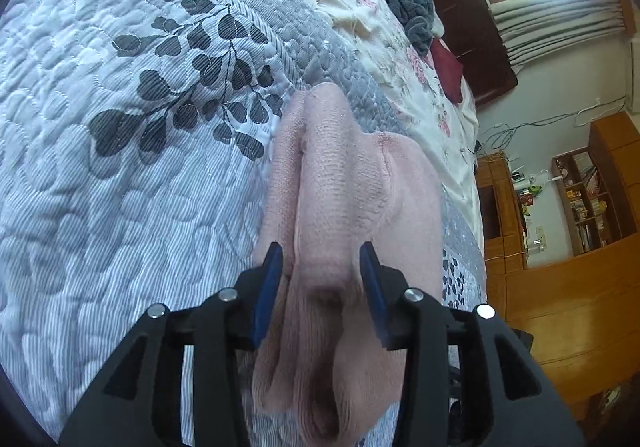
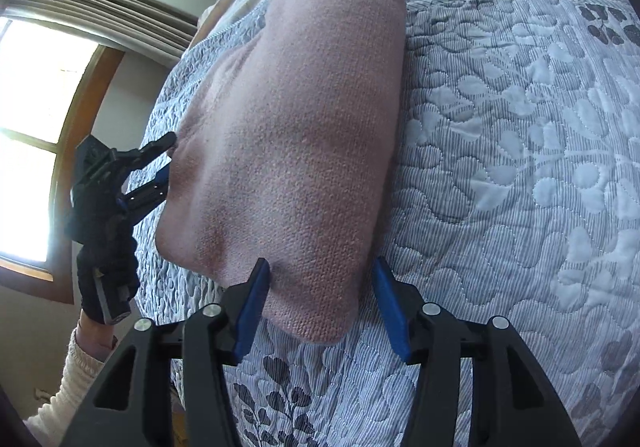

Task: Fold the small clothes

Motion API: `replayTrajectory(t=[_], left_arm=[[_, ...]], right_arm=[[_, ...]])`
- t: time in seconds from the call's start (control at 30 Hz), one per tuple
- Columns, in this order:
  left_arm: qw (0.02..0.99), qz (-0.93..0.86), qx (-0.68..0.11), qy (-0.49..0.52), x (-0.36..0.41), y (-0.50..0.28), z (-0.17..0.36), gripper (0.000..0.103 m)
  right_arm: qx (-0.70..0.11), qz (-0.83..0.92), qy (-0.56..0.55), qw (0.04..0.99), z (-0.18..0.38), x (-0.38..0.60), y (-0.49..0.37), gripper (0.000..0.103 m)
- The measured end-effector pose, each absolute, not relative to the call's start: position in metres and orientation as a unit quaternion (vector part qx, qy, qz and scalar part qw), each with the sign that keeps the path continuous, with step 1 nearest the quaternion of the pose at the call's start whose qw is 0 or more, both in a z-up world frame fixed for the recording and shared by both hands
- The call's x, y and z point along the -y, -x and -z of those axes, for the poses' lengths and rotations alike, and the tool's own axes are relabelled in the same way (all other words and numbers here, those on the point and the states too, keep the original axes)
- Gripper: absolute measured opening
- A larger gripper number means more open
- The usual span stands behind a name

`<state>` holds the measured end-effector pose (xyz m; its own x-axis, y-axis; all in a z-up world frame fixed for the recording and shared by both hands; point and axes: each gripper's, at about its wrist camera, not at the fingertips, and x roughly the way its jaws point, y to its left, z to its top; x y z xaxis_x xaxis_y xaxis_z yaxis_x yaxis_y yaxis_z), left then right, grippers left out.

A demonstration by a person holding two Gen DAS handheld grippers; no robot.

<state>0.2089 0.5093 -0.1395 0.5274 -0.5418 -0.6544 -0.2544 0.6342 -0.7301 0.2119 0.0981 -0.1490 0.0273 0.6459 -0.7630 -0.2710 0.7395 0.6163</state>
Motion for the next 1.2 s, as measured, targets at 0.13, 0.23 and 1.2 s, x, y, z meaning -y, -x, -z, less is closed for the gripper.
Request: replayTrajectory(t=[0.13, 0.23, 1.2], left_arm=[[0.774, 0.114, -0.485, 0.390, -0.493, -0.170, 0.119, 0.053], [0.766, 0.133, -0.494, 0.389, -0.473, -0.154, 0.120, 0.053], [0.746, 0.114, -0.526, 0.392, -0.485, -0.154, 0.169, 0.011]], right_arm=[[-0.615, -0.326, -0.159, 0.700, 0.152, -0.094, -0.208, 0.057], [-0.620, -0.320, -0.171, 0.696, 0.159, -0.093, -0.204, 0.057], [-0.630, -0.315, -0.141, 0.696, 0.172, -0.125, -0.196, 0.040]])
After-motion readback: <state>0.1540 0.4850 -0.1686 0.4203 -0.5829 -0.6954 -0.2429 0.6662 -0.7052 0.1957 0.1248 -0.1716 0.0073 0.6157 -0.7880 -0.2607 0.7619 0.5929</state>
